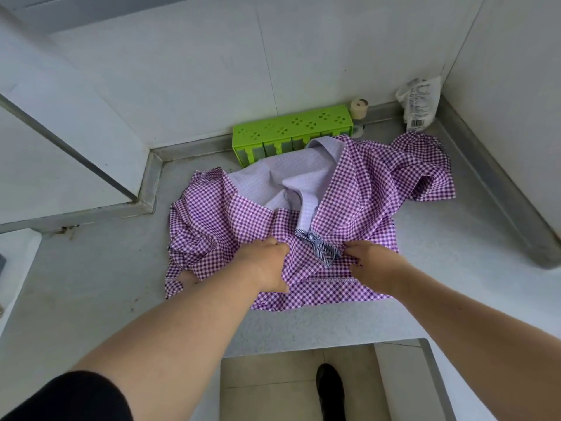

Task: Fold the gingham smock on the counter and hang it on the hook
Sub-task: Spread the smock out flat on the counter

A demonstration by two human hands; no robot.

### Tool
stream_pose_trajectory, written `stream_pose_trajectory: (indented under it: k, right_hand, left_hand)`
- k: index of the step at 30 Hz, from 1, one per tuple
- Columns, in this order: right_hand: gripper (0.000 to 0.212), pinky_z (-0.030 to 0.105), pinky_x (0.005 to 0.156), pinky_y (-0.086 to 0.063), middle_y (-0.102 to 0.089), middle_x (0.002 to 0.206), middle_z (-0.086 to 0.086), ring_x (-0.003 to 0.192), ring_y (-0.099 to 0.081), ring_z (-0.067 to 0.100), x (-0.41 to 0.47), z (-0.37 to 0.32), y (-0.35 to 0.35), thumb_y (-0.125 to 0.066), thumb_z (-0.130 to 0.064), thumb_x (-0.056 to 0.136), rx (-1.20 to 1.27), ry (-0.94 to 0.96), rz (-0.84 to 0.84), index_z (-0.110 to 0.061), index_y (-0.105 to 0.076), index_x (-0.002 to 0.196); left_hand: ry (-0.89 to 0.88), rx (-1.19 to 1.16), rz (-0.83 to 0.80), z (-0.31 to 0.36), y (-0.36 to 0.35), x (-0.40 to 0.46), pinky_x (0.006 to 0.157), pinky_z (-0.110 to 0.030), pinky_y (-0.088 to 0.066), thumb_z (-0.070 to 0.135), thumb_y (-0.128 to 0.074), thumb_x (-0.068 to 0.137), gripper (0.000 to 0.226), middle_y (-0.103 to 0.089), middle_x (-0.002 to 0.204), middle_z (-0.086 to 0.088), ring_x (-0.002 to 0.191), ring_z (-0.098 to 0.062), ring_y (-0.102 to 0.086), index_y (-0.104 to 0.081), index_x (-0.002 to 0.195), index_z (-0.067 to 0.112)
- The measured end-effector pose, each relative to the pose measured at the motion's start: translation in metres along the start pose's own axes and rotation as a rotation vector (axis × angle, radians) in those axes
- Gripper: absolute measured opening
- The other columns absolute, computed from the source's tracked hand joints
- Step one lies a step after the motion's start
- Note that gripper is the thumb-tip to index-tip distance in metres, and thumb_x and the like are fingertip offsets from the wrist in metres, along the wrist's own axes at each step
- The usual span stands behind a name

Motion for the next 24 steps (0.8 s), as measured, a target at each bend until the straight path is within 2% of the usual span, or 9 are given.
stream_pose_trajectory:
  k: [3, 8, 11, 13, 15, 18, 20, 22, 24]
  right_hand:
    - [0.058, 0.039, 0.123, -0.032, -0.042, 0.162, -0.001, 0.145, -0.043, 0.024, -0.003, 0.009, -0.005, -0.057, -0.028, 0.098, 0.104, -0.018, 0.030, -0.024, -0.046, 0.155]
    - [0.058, 0.033, 0.121, -0.031, -0.040, 0.163, -0.003, 0.145, -0.043, 0.022, -0.009, 0.014, -0.014, -0.058, -0.021, 0.099, 0.251, -0.015, 0.080, -0.024, -0.046, 0.156]
    - [0.056, 0.026, 0.114, -0.034, -0.043, 0.161, -0.005, 0.140, -0.047, 0.019, -0.009, 0.017, -0.018, -0.057, -0.020, 0.100, 0.284, -0.015, 0.094, -0.022, -0.047, 0.155]
    - [0.045, 0.019, 0.097, -0.043, -0.053, 0.149, -0.003, 0.120, -0.058, 0.017, -0.009, 0.019, -0.017, -0.056, -0.019, 0.100, 0.303, -0.028, 0.112, -0.021, -0.057, 0.145]
    - [0.020, 0.022, 0.075, -0.048, -0.066, 0.123, 0.002, 0.092, -0.062, 0.014, -0.008, 0.019, -0.011, -0.054, -0.018, 0.100, 0.307, -0.043, 0.166, -0.022, -0.068, 0.114]
    - [0.020, 0.024, 0.051, -0.045, -0.067, 0.083, 0.003, 0.065, -0.059, 0.016, -0.007, 0.024, 0.007, -0.052, -0.016, 0.101, 0.416, -0.151, 0.233, -0.024, -0.070, 0.097]
    - [0.020, 0.025, 0.047, -0.039, -0.064, 0.072, 0.007, 0.055, -0.052, 0.019, -0.009, 0.031, 0.025, -0.054, -0.019, 0.101, 0.534, -0.235, 0.314, -0.017, -0.073, 0.096]
    - [0.027, 0.032, 0.053, -0.040, -0.064, 0.072, 0.019, 0.055, -0.050, 0.022, -0.015, 0.028, 0.047, -0.057, -0.025, 0.098, 0.597, -0.227, 0.434, -0.003, -0.071, 0.092]
    - [0.033, 0.034, 0.054, -0.037, -0.062, 0.071, 0.024, 0.054, -0.045, 0.020, -0.018, 0.026, 0.069, -0.057, -0.029, 0.093, 0.597, -0.165, 0.546, 0.002, -0.065, 0.089]
  left_hand:
    - [0.041, 0.050, 0.007, 0.009, -0.010, 0.009, 0.105, -0.044, -0.050, 0.056, -0.082, 0.083, 0.087, -0.045, 0.149, -0.003, 0.133, -0.028, -0.052, -0.042, 0.153, 0.024]
    - [0.047, 0.117, 0.090, 0.012, -0.018, 0.014, 0.089, -0.040, -0.057, 0.010, -0.064, 0.095, 0.021, -0.059, 0.113, -0.003, 0.099, -0.023, -0.061, -0.064, 0.115, 0.016]
    - [0.080, 0.013, 0.115, 0.004, -0.017, 0.011, 0.078, -0.038, -0.057, 0.015, -0.058, 0.098, 0.008, -0.059, 0.094, 0.001, 0.086, -0.020, -0.061, -0.062, 0.105, 0.017]
    - [0.112, -0.074, 0.145, -0.003, -0.010, 0.006, 0.075, -0.037, -0.054, 0.018, -0.053, 0.101, 0.006, -0.056, 0.088, 0.002, 0.083, -0.020, -0.060, -0.056, 0.105, 0.017]
    - [0.173, -0.181, 0.193, -0.013, 0.000, 0.000, 0.077, -0.039, -0.053, 0.018, -0.048, 0.102, 0.004, -0.056, 0.089, 0.001, 0.084, -0.023, -0.060, -0.051, 0.105, 0.018]
    - [0.293, -0.400, 0.282, -0.033, 0.017, -0.012, 0.085, -0.044, -0.054, 0.018, -0.042, 0.104, 0.015, -0.063, 0.103, -0.008, 0.092, -0.030, -0.063, -0.051, 0.115, 0.015]
    - [0.330, -0.564, 0.369, -0.046, 0.032, -0.022, 0.088, -0.043, -0.054, 0.016, -0.039, 0.104, 0.029, -0.066, 0.112, -0.011, 0.095, -0.031, -0.063, -0.051, 0.130, 0.015]
    - [0.357, -0.685, 0.455, -0.059, 0.050, -0.042, 0.082, -0.037, -0.047, 0.014, -0.038, 0.106, 0.038, -0.066, 0.119, -0.011, 0.094, -0.025, -0.059, -0.052, 0.141, 0.017]
    - [0.367, -0.759, 0.494, -0.067, 0.064, -0.048, 0.078, -0.036, -0.041, 0.016, -0.039, 0.107, 0.032, -0.067, 0.122, -0.014, 0.094, -0.025, -0.057, -0.056, 0.134, 0.014]
Point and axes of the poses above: each hand's wrist, its own x-axis towards the middle knuckle, its own y-axis out of the back of the hand, z = x × y, the point moved 3 cm from there along x, towards the middle knuckle
